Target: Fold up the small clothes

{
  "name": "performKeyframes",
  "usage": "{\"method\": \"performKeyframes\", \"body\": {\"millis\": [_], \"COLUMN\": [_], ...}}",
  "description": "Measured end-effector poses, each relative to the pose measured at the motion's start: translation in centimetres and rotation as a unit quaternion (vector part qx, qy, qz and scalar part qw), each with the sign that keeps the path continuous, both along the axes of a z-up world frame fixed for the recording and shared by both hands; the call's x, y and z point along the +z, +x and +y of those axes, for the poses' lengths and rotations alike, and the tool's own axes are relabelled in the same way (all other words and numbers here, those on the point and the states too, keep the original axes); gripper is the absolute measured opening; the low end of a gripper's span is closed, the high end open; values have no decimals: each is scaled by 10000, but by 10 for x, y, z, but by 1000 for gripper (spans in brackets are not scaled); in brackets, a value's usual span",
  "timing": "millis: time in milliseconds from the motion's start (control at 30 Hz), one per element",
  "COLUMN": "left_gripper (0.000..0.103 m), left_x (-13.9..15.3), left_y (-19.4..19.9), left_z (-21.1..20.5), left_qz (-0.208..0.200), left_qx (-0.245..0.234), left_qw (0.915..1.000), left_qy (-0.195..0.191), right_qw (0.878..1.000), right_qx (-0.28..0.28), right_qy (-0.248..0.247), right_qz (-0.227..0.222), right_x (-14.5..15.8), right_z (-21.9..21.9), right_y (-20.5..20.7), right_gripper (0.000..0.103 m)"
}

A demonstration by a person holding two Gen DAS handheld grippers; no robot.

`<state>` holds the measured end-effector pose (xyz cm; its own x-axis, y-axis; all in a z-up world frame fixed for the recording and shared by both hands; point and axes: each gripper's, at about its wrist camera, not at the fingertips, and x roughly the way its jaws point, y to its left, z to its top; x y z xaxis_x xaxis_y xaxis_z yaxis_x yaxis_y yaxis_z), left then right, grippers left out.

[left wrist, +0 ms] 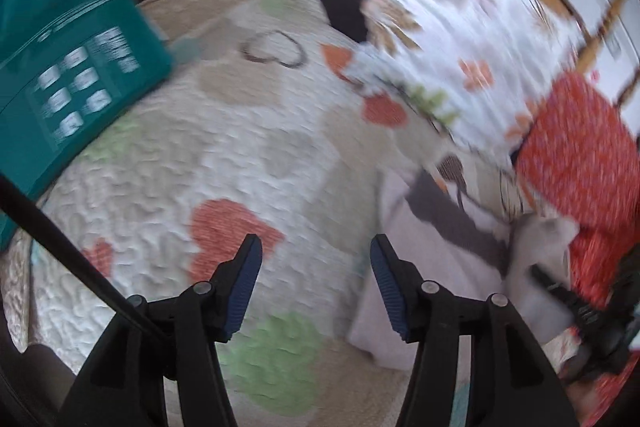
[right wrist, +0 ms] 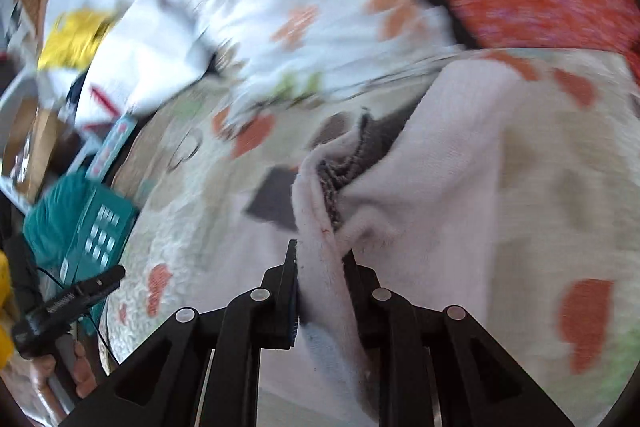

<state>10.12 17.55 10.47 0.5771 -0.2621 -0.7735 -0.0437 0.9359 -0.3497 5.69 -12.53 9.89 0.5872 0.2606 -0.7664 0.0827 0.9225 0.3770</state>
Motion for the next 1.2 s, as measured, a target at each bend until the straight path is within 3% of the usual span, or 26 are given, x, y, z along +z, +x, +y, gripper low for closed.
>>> {"method": "performKeyframes", "body": {"millis": [167,300,367,433,467,633,800,933,1100,1167,1200], "left_gripper": [56,56,56,56,56,56,56,62,63,20,5], "left_x": [-2,-3,-2,-3,-4,-14,-29,-43,-57,-62,-65], "left_y": [5,8,10,11,10,10,10,12,17,18,17], "left_z": [28,37,36,36,35,25,-15,-57,-104,-122,-130], "left_qz": [68,102,99,119,134,208,413,617,687,731,755], "left_qx": [313,413,422,391,377,295,-323,-986,-1556,-1866,-1949], "left_qw": [9987,9970,9970,9970,9969,9966,9954,9874,9813,9770,9769], "left_qy": [-402,-649,-649,-664,-672,-741,-807,-1076,-897,-731,-435], "right_qw": [9965,9933,9937,9916,9892,9879,9959,9988,9996,9997,9997], "right_qx": [491,656,835,1205,1339,1147,621,288,62,38,36], "right_qy": [-561,-845,-614,17,339,1032,649,300,168,94,75], "right_qz": [371,428,428,473,489,185,64,242,239,242,238], "right_x": [-43,-59,-59,-53,-50,-19,-8,-16,-18,-18,-18], "right_z": [84,108,109,108,108,61,8,-23,-41,-41,-41], "right_y": [29,35,37,38,38,20,-10,-24,-29,-29,-29], "right_gripper": [18,20,31,58,64,66,66,66,66,66,66]}}
